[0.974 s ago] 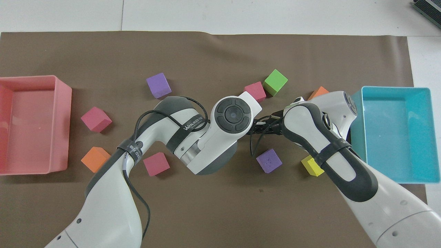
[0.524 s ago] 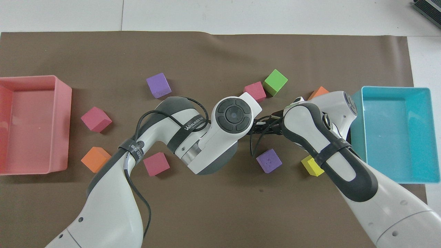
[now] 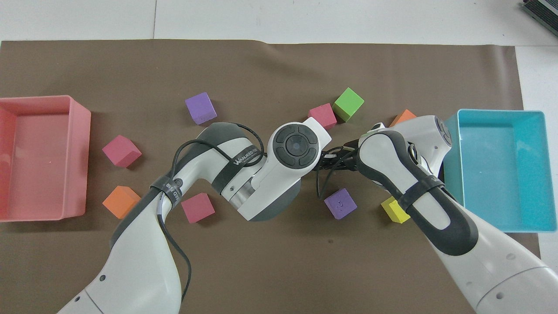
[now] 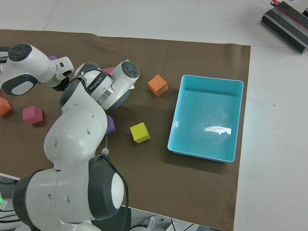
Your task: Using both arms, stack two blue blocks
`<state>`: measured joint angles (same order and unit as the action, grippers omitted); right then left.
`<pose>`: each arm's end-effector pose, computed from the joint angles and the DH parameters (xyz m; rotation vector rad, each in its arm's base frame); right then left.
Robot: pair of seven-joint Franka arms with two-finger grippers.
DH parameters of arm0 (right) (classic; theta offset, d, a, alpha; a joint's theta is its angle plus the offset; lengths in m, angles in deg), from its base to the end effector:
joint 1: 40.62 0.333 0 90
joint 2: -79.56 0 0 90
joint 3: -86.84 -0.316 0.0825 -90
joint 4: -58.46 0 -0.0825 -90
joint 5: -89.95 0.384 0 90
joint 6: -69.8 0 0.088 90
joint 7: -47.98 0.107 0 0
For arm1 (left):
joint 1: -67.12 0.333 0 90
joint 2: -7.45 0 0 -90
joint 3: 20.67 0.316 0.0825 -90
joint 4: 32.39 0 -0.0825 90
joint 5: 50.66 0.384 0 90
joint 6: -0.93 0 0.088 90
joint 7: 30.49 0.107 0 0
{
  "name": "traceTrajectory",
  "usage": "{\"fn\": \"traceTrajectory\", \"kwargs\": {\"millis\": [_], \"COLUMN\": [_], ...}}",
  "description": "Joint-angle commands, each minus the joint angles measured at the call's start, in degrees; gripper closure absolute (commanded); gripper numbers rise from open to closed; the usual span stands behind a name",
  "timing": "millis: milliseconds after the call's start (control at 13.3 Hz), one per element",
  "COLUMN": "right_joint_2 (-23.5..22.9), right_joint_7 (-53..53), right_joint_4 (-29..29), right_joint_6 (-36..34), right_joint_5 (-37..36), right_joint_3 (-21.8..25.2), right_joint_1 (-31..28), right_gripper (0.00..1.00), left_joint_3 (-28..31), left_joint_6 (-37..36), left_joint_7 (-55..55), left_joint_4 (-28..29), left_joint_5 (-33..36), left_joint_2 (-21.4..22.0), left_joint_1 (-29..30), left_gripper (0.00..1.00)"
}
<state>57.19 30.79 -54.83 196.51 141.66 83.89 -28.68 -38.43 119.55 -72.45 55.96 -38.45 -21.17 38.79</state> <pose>0.5767 0.1792 0.2671 -2.4436 0.0783 0.1703 0.5115 -0.4697 0.3788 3.1265 -0.2031 0.1099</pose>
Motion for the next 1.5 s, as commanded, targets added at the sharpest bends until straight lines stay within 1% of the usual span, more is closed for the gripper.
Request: {"fn": "traceTrajectory", "kwargs": {"millis": [0,225,300,375,450,524,599,674,824,974,1274,1424], "right_joint_2": [0.05,0.05,0.05,0.05,0.05,0.05,0.05,0.05,0.05,0.05,0.13,0.92], "right_joint_7": [-2.5,-2.5,-2.5,-2.5,-2.41,-2.5,-2.5,-2.5,-2.5,-2.5,-4.17,-4.17], "right_joint_4": [-0.53,-0.53,-0.53,-0.53,-0.53,-0.53,-0.53,-0.53,-0.53,-0.53,-0.44,-0.18], "right_joint_6": [1.0,1.0,1.0,1.0,1.0,1.0,1.0,1.08,1.0,1.08,0.56,0.38], "right_joint_5": [2.18,2.18,2.18,2.18,2.18,2.18,2.18,2.18,2.18,2.18,2.0,1.3], "right_joint_3": [-0.38,-0.38,-0.38,-0.38,-0.38,-0.38,-0.38,-0.38,-0.38,-0.38,-0.3,-0.3], "right_joint_1": [-0.43,-0.43,-0.34,-0.34,-0.34,-0.34,-0.34,-0.34,-0.34,-0.34,-0.69,-0.69], "right_gripper": [1.0,1.0,1.0,1.0,1.0,1.0,1.0,1.0,1.0,1.0,1.0,1.0], "left_joint_3": [0.97,0.97,0.97,0.97,0.97,0.97,0.97,0.97,0.97,0.97,1.32,1.59], "left_joint_6": [-1.28,-1.11,-1.02,-1.02,-0.93,-0.84,-0.67,-0.67,-0.58,-1.01,-2.25,-3.55], "left_joint_7": [0.04,0.04,0.04,-0.04,-0.13,-0.22,-0.22,-0.22,-0.31,-0.31,-0.13,-0.13], "left_joint_4": [-0.2,-0.02,-0.02,-0.02,-0.02,-0.02,-0.1,-0.1,-0.19,-0.8,-1.25,-1.51], "left_joint_5": [1.33,1.33,1.33,1.33,1.24,1.24,1.24,1.15,1.06,0.97,0.45,0.27], "left_joint_2": [-0.04,-0.13,-0.04,-0.04,-0.04,-0.04,-0.04,-0.04,0.05,0.31,2.5,3.56], "left_joint_1": [-1.11,-1.11,-1.03,-1.03,-1.03,-1.11,-1.11,-1.03,-1.03,-0.85,-0.06,0.2], "left_gripper": [0.52,0.52,0.49,0.43,0.34,0.3,0.22,0.17,0.14,0.14,0.13,0.13]}}
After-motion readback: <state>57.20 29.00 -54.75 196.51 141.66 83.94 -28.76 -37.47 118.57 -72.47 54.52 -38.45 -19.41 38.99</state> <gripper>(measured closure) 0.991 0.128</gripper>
